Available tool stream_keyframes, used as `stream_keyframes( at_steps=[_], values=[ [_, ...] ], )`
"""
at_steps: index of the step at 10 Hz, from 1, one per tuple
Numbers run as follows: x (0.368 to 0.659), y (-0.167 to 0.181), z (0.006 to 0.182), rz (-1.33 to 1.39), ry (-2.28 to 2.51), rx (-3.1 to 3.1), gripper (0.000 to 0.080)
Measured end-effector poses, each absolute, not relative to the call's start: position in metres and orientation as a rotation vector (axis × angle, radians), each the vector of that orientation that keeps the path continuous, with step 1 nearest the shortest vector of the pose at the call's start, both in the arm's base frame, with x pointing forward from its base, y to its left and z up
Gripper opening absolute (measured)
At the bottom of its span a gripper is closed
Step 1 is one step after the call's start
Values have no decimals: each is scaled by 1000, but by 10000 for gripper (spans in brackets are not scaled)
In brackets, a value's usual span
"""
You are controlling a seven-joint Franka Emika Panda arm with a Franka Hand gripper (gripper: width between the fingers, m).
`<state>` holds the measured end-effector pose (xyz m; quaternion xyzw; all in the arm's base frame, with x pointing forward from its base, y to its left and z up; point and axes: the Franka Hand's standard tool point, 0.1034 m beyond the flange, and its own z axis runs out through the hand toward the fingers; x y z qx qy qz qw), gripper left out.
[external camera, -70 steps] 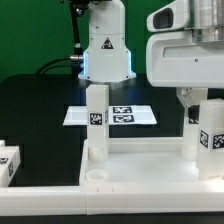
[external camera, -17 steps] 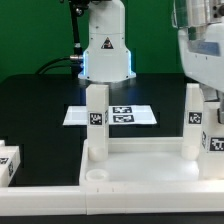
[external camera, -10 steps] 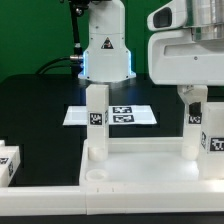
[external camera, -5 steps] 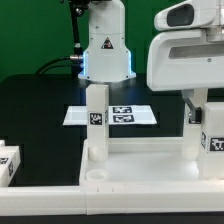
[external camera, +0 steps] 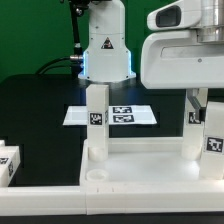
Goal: Assemble desk
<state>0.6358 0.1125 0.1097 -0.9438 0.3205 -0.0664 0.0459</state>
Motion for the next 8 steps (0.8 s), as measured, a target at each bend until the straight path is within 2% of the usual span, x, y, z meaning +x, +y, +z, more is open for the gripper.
stream_keyframes(
  at_steps=[2, 8],
  values=[
    [635, 112, 108, -147, 1549, -2553, 294],
    [636, 105, 107, 9, 2163, -1956, 294]
  ],
)
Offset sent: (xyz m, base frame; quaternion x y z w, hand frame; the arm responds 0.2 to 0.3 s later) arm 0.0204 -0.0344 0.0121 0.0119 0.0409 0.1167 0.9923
